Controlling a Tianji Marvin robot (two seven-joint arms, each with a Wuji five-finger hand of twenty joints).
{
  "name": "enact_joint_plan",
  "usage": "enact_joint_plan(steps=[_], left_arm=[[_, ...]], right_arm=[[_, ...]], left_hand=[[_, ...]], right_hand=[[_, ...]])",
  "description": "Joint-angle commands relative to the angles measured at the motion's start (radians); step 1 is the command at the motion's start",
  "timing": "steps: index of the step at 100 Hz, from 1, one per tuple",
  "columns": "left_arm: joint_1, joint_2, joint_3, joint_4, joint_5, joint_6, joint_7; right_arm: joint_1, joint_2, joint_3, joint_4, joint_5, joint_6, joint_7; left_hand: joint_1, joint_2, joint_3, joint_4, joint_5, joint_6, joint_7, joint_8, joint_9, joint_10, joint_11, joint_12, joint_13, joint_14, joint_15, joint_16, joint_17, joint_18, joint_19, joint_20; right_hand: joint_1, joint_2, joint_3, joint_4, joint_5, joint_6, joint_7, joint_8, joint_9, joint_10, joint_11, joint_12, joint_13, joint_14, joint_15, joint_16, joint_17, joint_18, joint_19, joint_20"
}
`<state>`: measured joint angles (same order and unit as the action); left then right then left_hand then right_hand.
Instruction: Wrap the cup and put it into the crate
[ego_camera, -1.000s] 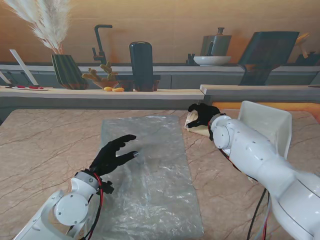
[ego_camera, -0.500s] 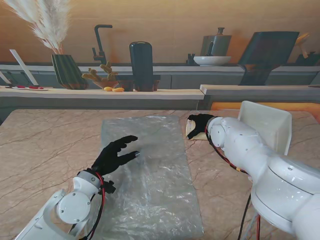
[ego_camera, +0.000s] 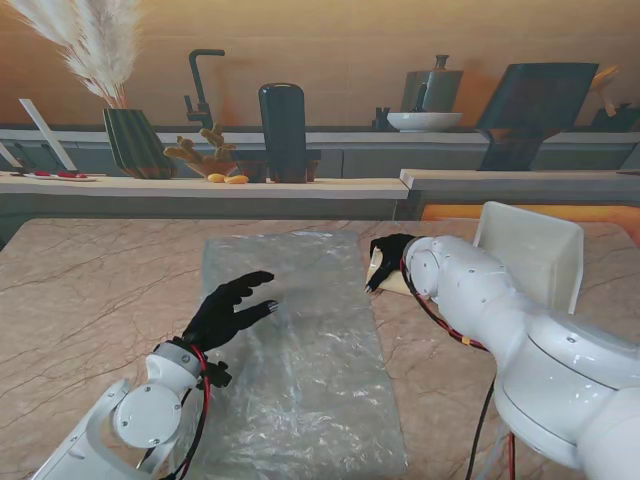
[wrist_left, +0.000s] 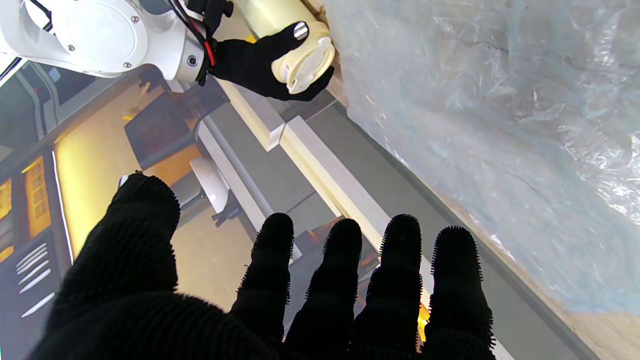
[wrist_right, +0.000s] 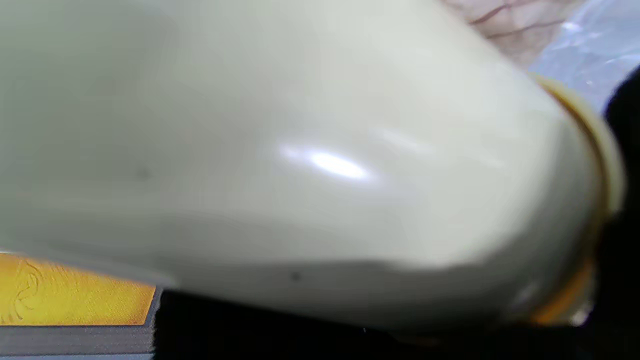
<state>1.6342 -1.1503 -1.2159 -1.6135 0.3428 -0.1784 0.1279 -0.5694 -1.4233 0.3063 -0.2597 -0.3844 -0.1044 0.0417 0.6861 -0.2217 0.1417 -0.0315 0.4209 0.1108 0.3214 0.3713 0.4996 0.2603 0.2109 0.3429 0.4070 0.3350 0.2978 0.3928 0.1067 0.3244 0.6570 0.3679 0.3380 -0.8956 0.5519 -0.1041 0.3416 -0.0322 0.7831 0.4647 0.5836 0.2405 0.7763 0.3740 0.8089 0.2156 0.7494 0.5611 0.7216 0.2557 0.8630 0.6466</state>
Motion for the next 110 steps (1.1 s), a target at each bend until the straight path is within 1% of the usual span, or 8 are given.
enact_joint_plan(steps=[1,10,18,26,41,62,78,110], left_arm=[[0.009,-0.006,0.000,-0.002,-0.005,0.003,0.000],[0.009,-0.006,-0.001,-0.002,-0.007,0.001,0.001],[0.009,-0.007,-0.001,-0.001,-0.009,0.000,0.004],[0.010,-0.007,-0.002,-0.001,-0.009,-0.003,0.004],[0.010,-0.007,-0.005,0.002,-0.005,-0.011,0.006],[0.008,-0.009,-0.004,0.008,-0.001,-0.022,0.021],[0.010,-0.009,-0.005,0.009,0.003,-0.028,0.023],[0.027,-0.007,-0.023,0.000,0.035,-0.043,0.036]], right_arm=[[-0.031,-0.009,-0.005,-0.001,-0.005,0.007,0.004],[-0.036,-0.009,0.000,-0.001,-0.009,0.006,-0.024],[-0.038,-0.007,0.002,-0.001,-0.015,-0.002,-0.053],[-0.039,-0.004,0.006,-0.001,-0.026,-0.013,-0.098],[-0.044,0.021,0.027,-0.035,-0.058,-0.028,-0.199],[-0.132,0.173,0.188,-0.356,-0.197,0.020,-0.238],[-0.233,0.248,0.336,-0.572,-0.306,0.008,-0.225],[-0.448,0.299,0.527,-0.903,-0.379,-0.079,-0.158]], left_hand=[[0.014,0.031,-0.028,0.000,0.023,-0.035,0.000,0.003,0.025,-0.018,-0.012,-0.008,0.018,-0.007,0.003,0.013,-0.003,0.002,0.007,0.009],[0.017,0.034,-0.035,0.000,0.025,-0.034,-0.001,0.003,0.026,-0.018,-0.013,-0.008,0.018,-0.008,0.002,0.012,-0.004,0.001,0.008,0.009],[0.021,0.036,-0.039,0.000,0.029,-0.033,-0.001,0.003,0.028,-0.017,-0.013,-0.008,0.019,-0.008,0.002,0.013,-0.004,0.004,0.008,0.009],[0.024,0.039,-0.045,0.000,0.031,-0.033,-0.001,0.003,0.029,-0.017,-0.013,-0.008,0.019,-0.006,0.002,0.012,-0.005,0.005,0.007,0.008],[0.030,0.042,-0.053,0.001,0.034,-0.033,-0.001,0.003,0.031,-0.018,-0.013,-0.008,0.019,-0.009,0.002,0.012,-0.004,0.004,0.008,0.009],[0.036,0.043,-0.061,0.002,0.034,-0.034,0.000,0.005,0.035,-0.016,-0.010,-0.006,0.024,-0.007,0.006,0.014,0.000,0.005,0.014,0.010],[0.040,0.042,-0.065,0.003,0.027,-0.034,0.000,0.005,0.032,-0.018,-0.009,-0.005,0.021,-0.009,0.007,0.014,-0.001,0.004,0.016,0.011],[0.043,0.030,-0.070,0.005,0.018,-0.032,0.002,0.005,0.024,-0.017,-0.009,-0.005,0.018,-0.010,0.005,0.013,-0.002,0.002,0.016,0.009]], right_hand=[[0.419,0.010,0.502,-0.023,0.128,-0.062,0.045,0.021,0.084,-0.008,0.043,0.026,0.171,-0.210,0.259,0.095,0.164,-0.404,0.580,0.072],[0.457,0.000,0.597,-0.013,0.331,-0.152,0.101,0.058,0.245,-0.066,0.037,0.001,0.238,-0.211,0.306,0.090,0.222,-0.418,0.609,0.101],[0.489,0.000,0.624,-0.030,0.508,-0.239,0.265,-0.019,0.358,-0.127,0.009,-0.005,0.251,-0.180,0.322,0.097,0.232,-0.402,0.613,0.136],[0.497,-0.002,0.636,-0.031,0.590,-0.246,0.297,-0.035,0.423,-0.161,0.000,-0.015,0.265,-0.159,0.327,0.102,0.239,-0.391,0.623,0.148],[0.489,0.007,0.639,-0.027,0.605,-0.252,0.297,-0.043,0.451,-0.169,-0.006,-0.019,0.277,-0.157,0.328,0.107,0.251,-0.396,0.626,0.156],[0.485,0.016,0.641,-0.013,0.599,-0.256,0.301,-0.037,0.454,-0.162,0.008,-0.006,0.284,-0.160,0.336,0.117,0.261,-0.409,0.632,0.169],[0.486,0.017,0.641,-0.008,0.598,-0.253,0.301,-0.034,0.451,-0.157,0.010,-0.005,0.286,-0.159,0.338,0.118,0.265,-0.411,0.633,0.176],[0.487,0.019,0.639,0.000,0.588,-0.243,0.297,-0.025,0.449,-0.137,0.011,0.000,0.292,-0.151,0.344,0.125,0.272,-0.406,0.639,0.192]])
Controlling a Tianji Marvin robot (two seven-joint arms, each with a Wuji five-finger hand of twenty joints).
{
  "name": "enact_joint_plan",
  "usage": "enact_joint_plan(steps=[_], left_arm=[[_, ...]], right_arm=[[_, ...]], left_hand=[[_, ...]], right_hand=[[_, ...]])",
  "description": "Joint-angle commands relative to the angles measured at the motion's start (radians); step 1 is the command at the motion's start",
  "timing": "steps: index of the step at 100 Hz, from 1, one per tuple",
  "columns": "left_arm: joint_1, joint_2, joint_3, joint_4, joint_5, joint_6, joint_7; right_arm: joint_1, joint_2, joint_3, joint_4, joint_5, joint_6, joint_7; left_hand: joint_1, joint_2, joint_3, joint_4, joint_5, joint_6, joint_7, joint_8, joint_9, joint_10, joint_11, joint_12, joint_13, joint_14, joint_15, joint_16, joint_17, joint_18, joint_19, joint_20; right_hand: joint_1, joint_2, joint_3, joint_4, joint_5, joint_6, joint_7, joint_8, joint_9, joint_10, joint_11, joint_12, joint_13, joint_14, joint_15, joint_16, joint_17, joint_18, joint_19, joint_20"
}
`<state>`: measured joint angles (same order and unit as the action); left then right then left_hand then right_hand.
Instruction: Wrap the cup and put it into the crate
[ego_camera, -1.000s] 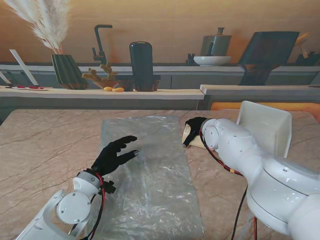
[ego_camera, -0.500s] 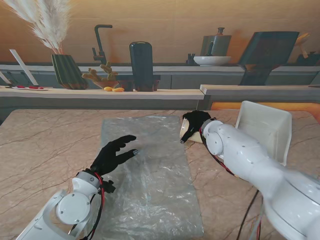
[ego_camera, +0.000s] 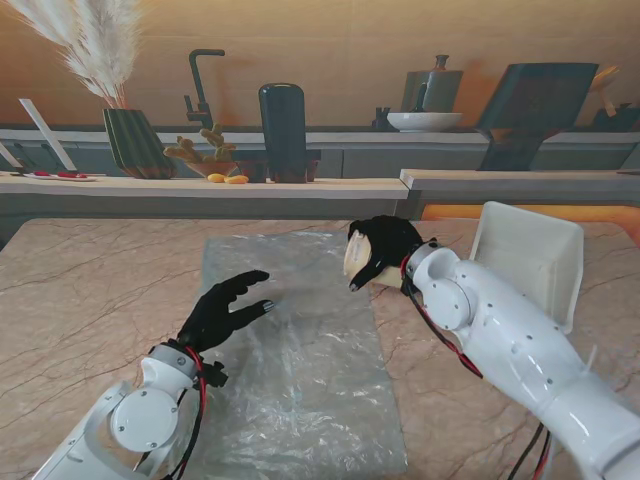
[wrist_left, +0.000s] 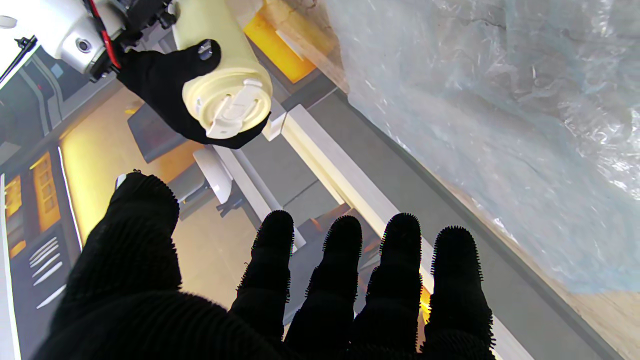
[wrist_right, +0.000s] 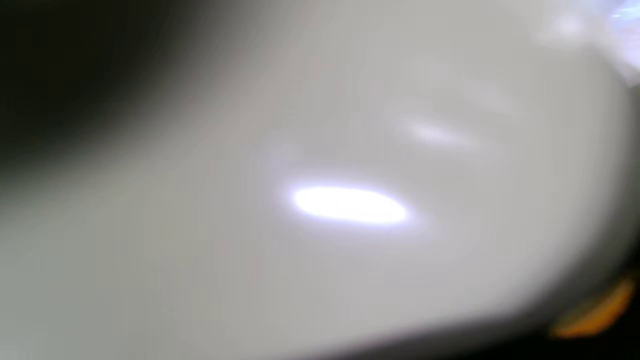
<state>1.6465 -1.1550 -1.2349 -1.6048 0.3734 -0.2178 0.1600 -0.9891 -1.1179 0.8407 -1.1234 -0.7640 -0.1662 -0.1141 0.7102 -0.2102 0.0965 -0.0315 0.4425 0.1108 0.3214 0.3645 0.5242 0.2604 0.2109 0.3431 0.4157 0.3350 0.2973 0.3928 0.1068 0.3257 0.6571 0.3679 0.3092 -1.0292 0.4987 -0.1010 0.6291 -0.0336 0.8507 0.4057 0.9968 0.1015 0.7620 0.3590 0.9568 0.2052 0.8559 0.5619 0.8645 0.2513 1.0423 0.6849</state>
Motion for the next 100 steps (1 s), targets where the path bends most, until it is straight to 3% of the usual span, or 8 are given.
enact_joint_plan(steps=[1,24,47,81,100], left_arm=[[0.016,-0.002,-0.005,-0.009,0.005,-0.004,0.004],[0.054,0.010,-0.047,-0.052,0.051,-0.016,-0.014],[0.112,0.021,-0.104,-0.091,0.099,-0.051,-0.033],[0.222,0.022,-0.182,-0.135,0.183,-0.095,0.012],[0.244,0.030,-0.222,-0.146,0.257,-0.110,0.014]], right_arm=[[-0.035,-0.005,-0.004,-0.048,0.000,-0.020,-0.001],[-0.167,-0.001,0.036,-0.206,0.004,-0.063,0.001],[-0.272,0.005,0.019,-0.341,0.023,-0.045,0.043],[-0.296,0.016,-0.095,-0.405,0.061,-0.046,0.127],[-0.273,0.012,-0.159,-0.378,0.081,-0.034,0.138]], left_hand=[[0.019,0.020,-0.025,0.005,-0.004,-0.033,0.002,0.012,0.001,-0.018,-0.008,-0.005,0.009,-0.010,0.006,0.013,-0.002,0.001,0.017,0.009],[0.020,0.019,-0.025,0.006,-0.007,-0.031,0.002,0.011,-0.003,-0.017,-0.009,-0.006,0.010,-0.010,0.006,0.013,-0.001,0.004,0.017,0.009],[0.020,0.018,-0.026,0.007,-0.018,-0.031,0.000,0.010,-0.012,-0.021,-0.009,-0.007,0.006,-0.013,0.004,0.012,-0.002,-0.001,0.015,0.008],[0.021,0.011,-0.025,0.007,-0.015,-0.031,0.000,0.009,-0.010,-0.018,-0.011,-0.009,0.008,-0.012,0.000,0.010,0.000,0.002,0.011,0.007],[0.017,0.012,-0.025,0.007,-0.020,-0.031,-0.002,0.008,-0.012,-0.021,-0.012,-0.009,0.007,-0.014,-0.002,0.010,0.001,0.002,0.009,0.006]], right_hand=[[0.515,0.153,0.692,-0.004,0.301,-0.241,0.229,0.034,0.036,0.003,0.025,0.015,0.144,-0.141,0.237,0.124,0.129,-0.402,0.460,0.154],[0.516,0.170,0.694,0.001,0.287,-0.232,0.223,0.046,0.023,0.021,0.026,0.028,0.136,-0.137,0.240,0.132,0.124,-0.394,0.457,0.163],[0.520,0.175,0.696,0.005,0.280,-0.212,0.210,0.058,0.017,0.042,0.027,0.040,0.137,-0.128,0.249,0.141,0.120,-0.382,0.472,0.178],[0.521,0.192,0.694,0.004,0.270,-0.197,0.194,0.059,0.008,0.053,0.020,0.045,0.132,-0.127,0.252,0.146,0.119,-0.380,0.477,0.181],[0.520,0.199,0.692,0.005,0.267,-0.190,0.187,0.059,0.004,0.059,0.017,0.048,0.128,-0.125,0.254,0.151,0.116,-0.378,0.478,0.182]])
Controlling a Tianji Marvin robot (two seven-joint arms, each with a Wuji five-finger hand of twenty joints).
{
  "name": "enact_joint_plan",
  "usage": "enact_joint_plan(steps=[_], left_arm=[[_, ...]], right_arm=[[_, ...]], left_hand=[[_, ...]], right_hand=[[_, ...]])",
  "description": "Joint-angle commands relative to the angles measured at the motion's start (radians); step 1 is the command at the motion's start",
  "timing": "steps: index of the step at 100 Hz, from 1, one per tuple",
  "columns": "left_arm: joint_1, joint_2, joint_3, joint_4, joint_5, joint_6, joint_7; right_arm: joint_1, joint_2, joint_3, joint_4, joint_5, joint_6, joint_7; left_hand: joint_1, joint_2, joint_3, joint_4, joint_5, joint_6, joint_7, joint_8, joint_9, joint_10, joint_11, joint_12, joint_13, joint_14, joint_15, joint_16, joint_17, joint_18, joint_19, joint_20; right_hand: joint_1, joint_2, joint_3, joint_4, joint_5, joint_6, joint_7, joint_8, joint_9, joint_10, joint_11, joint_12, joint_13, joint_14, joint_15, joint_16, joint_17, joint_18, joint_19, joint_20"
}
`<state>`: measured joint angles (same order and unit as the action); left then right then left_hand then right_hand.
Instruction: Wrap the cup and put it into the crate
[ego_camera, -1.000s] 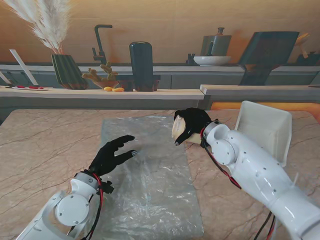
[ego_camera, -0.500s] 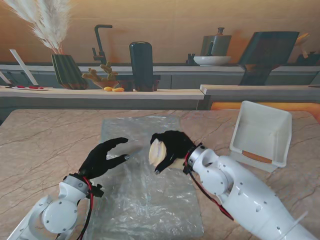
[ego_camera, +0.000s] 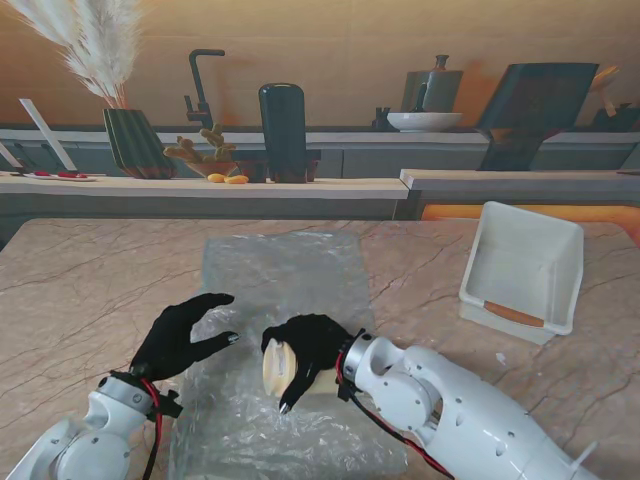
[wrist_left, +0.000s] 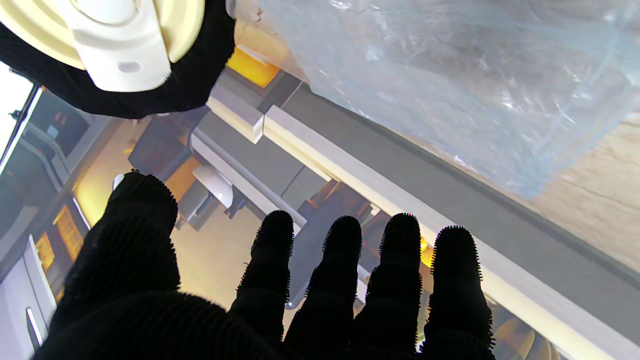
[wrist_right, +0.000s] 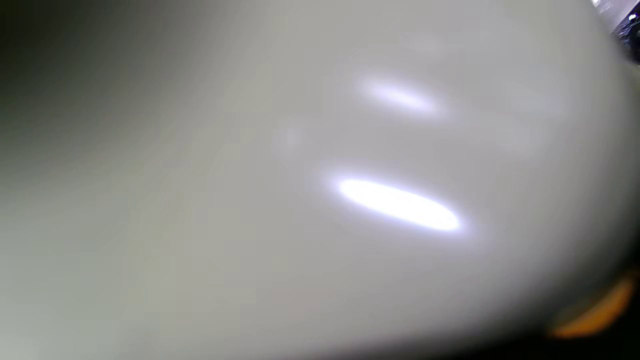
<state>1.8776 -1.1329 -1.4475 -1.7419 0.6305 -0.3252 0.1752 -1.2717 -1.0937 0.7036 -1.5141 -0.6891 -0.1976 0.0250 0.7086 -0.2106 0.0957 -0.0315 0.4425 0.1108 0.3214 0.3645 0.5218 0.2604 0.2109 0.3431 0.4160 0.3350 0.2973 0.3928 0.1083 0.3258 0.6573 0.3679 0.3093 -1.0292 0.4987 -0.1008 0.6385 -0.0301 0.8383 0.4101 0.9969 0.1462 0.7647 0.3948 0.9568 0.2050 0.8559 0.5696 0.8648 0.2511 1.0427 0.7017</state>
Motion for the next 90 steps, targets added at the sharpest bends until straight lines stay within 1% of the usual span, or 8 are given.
enact_joint_plan(steps=[1,31,40,45,52,57,69,90], left_arm=[[0.014,0.008,-0.012,-0.009,0.003,-0.003,-0.002],[0.017,0.006,-0.035,0.021,0.041,-0.013,0.039],[0.016,0.006,-0.042,0.027,0.044,-0.016,0.039],[0.016,0.006,-0.046,0.031,0.046,-0.020,0.040],[0.017,0.007,-0.051,0.033,0.051,-0.026,0.038],[0.018,0.009,-0.054,0.034,0.055,-0.032,0.035],[0.015,0.010,-0.056,0.042,0.060,-0.046,0.033],[0.006,0.012,-0.056,0.056,0.056,-0.067,0.021]], right_arm=[[0.013,-0.012,-0.027,0.017,0.008,-0.003,-0.001],[0.135,-0.041,-0.169,0.149,0.077,-0.012,0.012],[0.161,-0.037,-0.201,0.160,0.093,-0.011,0.055],[0.171,-0.034,-0.216,0.161,0.104,-0.007,0.080],[0.186,-0.027,-0.237,0.158,0.107,0.003,0.109],[0.193,-0.025,-0.248,0.158,0.095,0.011,0.113],[0.202,-0.023,-0.262,0.152,0.081,0.033,0.122],[0.205,-0.020,-0.268,0.133,0.079,0.070,0.142]], left_hand=[[0.020,0.012,-0.023,0.007,-0.021,-0.031,-0.002,0.008,-0.010,-0.020,-0.012,-0.009,0.006,-0.016,-0.002,0.010,-0.001,0.002,0.008,0.006],[0.019,0.008,-0.021,0.007,-0.018,-0.031,0.001,0.009,-0.008,-0.019,-0.010,-0.009,0.007,-0.014,-0.002,0.010,0.000,0.002,0.006,0.006],[0.019,0.012,-0.019,0.007,-0.021,-0.032,0.000,0.008,-0.010,-0.021,-0.011,-0.009,0.006,-0.015,-0.002,0.010,-0.001,0.000,0.006,0.006],[0.017,0.011,-0.020,0.007,-0.019,-0.034,0.001,0.009,-0.007,-0.022,-0.010,-0.009,0.007,-0.015,-0.001,0.010,0.000,0.001,0.006,0.006],[0.017,0.011,-0.019,0.007,-0.018,-0.032,0.001,0.009,-0.007,-0.021,-0.010,-0.009,0.008,-0.015,-0.001,0.010,0.000,0.002,0.006,0.007],[0.016,0.012,-0.019,0.007,-0.017,-0.034,0.002,0.009,-0.005,-0.021,-0.010,-0.008,0.008,-0.015,-0.001,0.010,0.001,0.003,0.006,0.007],[0.015,0.014,-0.019,0.006,-0.017,-0.033,0.001,0.009,-0.005,-0.020,-0.010,-0.009,0.009,-0.015,-0.002,0.010,0.001,0.004,0.007,0.007],[0.012,0.013,-0.021,0.006,-0.015,-0.035,0.001,0.008,-0.005,-0.021,-0.011,-0.009,0.007,-0.016,-0.003,0.009,0.000,0.005,0.005,0.007]], right_hand=[[0.520,0.200,0.691,0.005,0.257,-0.194,0.200,0.054,0.005,0.015,0.014,0.012,0.128,-0.125,0.254,0.143,0.116,-0.378,0.477,0.165],[0.503,0.239,0.670,0.008,0.215,-0.177,0.179,0.044,-0.036,0.027,-0.007,0.005,0.083,-0.111,0.221,0.136,0.049,-0.340,0.453,0.160],[0.455,0.292,0.564,0.041,0.093,-0.170,0.174,0.010,-0.151,0.039,-0.026,-0.017,-0.019,-0.101,0.119,0.122,-0.086,-0.257,0.348,0.133],[0.386,0.307,0.530,0.057,0.013,-0.156,0.124,0.007,-0.231,0.042,-0.035,-0.021,-0.100,-0.081,0.051,0.108,-0.198,-0.199,0.282,0.121],[0.282,0.357,0.505,0.091,-0.054,-0.141,-0.002,0.063,-0.307,0.036,-0.073,-0.030,-0.196,-0.056,-0.061,0.067,-0.338,-0.139,0.193,0.099],[0.212,0.404,0.461,0.153,-0.088,-0.121,-0.101,0.149,-0.347,0.035,-0.103,-0.040,-0.230,-0.054,-0.129,0.034,-0.399,-0.110,0.140,0.067],[0.120,0.435,0.369,0.134,-0.188,-0.095,-0.167,0.151,-0.420,0.043,-0.146,-0.057,-0.290,-0.039,-0.240,-0.011,-0.496,-0.055,0.019,0.006],[0.044,0.466,0.248,0.103,-0.308,-0.071,-0.241,0.133,-0.518,0.049,-0.203,-0.078,-0.378,-0.015,-0.381,-0.063,-0.625,0.006,-0.157,-0.060]])
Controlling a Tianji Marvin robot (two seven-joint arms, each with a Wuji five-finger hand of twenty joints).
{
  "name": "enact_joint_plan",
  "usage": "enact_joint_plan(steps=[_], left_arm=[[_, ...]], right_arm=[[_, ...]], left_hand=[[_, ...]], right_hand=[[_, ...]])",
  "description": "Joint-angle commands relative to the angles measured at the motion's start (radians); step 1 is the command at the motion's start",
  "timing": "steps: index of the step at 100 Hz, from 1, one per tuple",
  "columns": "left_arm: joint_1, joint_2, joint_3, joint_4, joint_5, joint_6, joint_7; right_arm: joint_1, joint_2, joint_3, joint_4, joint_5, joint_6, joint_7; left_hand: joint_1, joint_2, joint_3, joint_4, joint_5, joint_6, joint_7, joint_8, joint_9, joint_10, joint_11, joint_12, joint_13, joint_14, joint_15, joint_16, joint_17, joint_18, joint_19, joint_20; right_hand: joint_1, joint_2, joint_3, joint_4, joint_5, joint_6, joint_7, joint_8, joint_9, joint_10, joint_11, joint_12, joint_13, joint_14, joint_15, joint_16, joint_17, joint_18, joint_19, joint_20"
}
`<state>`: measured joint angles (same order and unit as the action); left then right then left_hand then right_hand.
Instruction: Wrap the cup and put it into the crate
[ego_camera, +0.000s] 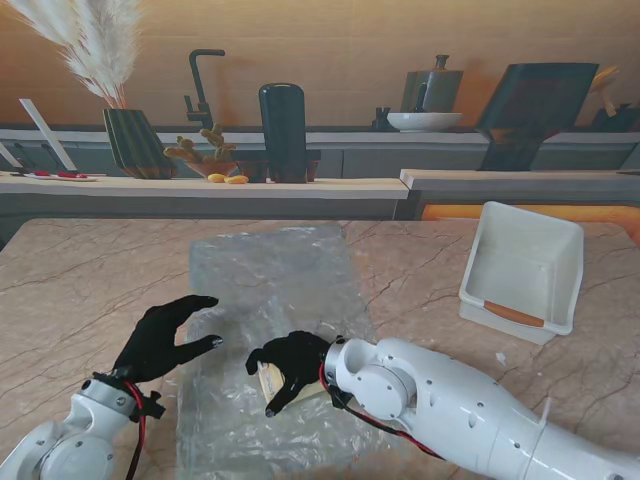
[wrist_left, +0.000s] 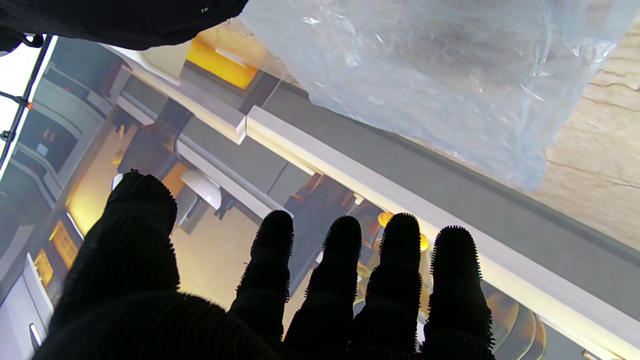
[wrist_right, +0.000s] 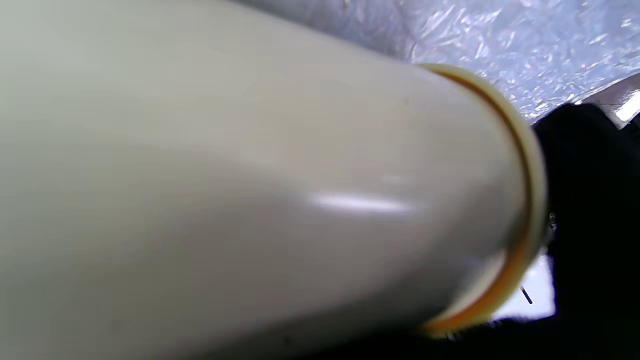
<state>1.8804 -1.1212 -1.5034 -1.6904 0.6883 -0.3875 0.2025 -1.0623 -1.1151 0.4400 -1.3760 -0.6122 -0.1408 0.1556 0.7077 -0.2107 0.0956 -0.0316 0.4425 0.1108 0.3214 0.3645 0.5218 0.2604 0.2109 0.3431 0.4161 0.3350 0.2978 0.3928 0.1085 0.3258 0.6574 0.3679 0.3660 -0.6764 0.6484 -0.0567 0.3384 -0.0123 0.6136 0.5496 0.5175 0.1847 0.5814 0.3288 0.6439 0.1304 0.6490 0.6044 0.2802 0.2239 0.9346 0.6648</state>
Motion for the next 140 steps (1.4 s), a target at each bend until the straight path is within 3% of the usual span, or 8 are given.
enact_joint_plan(steps=[1,26,67,99,140], left_arm=[[0.003,0.001,0.000,0.005,-0.002,-0.006,-0.006],[-0.005,0.003,0.002,0.014,-0.001,-0.018,-0.013],[-0.023,0.006,0.022,0.023,-0.009,-0.011,-0.033],[-0.030,0.006,0.030,0.026,-0.006,-0.010,-0.029],[-0.043,0.011,0.053,0.028,0.001,0.017,-0.050]], right_arm=[[-0.005,0.002,-0.005,-0.006,0.002,0.015,0.013],[-0.009,0.005,-0.006,-0.019,0.000,0.029,0.021],[-0.016,0.022,-0.005,-0.060,-0.017,0.079,0.065],[-0.041,0.020,0.019,-0.066,-0.060,0.080,0.024],[-0.110,0.023,0.105,-0.115,-0.130,0.059,-0.045]], left_hand=[[0.014,0.013,-0.021,0.006,-0.015,-0.034,0.001,0.008,-0.005,-0.020,-0.011,-0.009,0.007,-0.015,-0.004,0.009,0.000,0.005,0.005,0.007],[0.012,0.012,-0.022,0.006,-0.013,-0.036,0.001,0.009,-0.005,-0.022,-0.012,-0.009,0.007,-0.016,-0.005,0.009,-0.002,0.006,0.003,0.007],[0.013,0.011,-0.019,0.006,-0.017,-0.039,0.000,0.010,-0.006,-0.026,-0.012,-0.008,0.010,-0.025,-0.007,0.009,0.000,0.022,0.009,0.014],[0.010,0.008,-0.018,0.007,-0.039,-0.039,-0.004,0.008,-0.013,-0.028,-0.013,-0.008,0.009,-0.028,-0.012,0.008,-0.003,0.030,0.006,0.022],[0.001,-0.002,-0.019,0.008,-0.062,-0.035,-0.008,0.004,-0.017,-0.028,-0.015,-0.009,-0.005,-0.030,-0.024,0.005,-0.008,0.028,-0.011,0.022]], right_hand=[[-0.015,0.114,0.095,0.057,-0.013,-0.089,-0.019,-0.008,-0.041,0.011,-0.021,-0.012,-0.068,0.060,-0.179,-0.099,-0.045,0.035,-0.056,-0.025],[-0.069,0.142,0.028,0.041,-0.064,-0.086,-0.061,-0.023,-0.101,0.017,-0.068,-0.024,-0.145,0.070,-0.293,-0.143,-0.101,0.051,-0.202,-0.029],[-0.151,0.214,-0.001,0.021,-0.122,-0.097,-0.137,-0.056,-0.170,0.023,-0.187,-0.071,-0.309,0.089,-0.485,-0.259,-0.180,0.036,-0.433,-0.021],[-0.206,0.280,-0.023,0.016,-0.206,-0.175,-0.177,-0.105,-0.228,0.029,-0.246,-0.116,-0.369,0.064,-0.520,-0.306,-0.212,0.013,-0.515,-0.028],[-0.250,0.268,-0.003,0.012,-0.247,-0.146,-0.183,-0.163,-0.251,0.032,-0.264,-0.129,-0.374,0.057,-0.519,-0.323,-0.212,0.014,-0.537,-0.029]])
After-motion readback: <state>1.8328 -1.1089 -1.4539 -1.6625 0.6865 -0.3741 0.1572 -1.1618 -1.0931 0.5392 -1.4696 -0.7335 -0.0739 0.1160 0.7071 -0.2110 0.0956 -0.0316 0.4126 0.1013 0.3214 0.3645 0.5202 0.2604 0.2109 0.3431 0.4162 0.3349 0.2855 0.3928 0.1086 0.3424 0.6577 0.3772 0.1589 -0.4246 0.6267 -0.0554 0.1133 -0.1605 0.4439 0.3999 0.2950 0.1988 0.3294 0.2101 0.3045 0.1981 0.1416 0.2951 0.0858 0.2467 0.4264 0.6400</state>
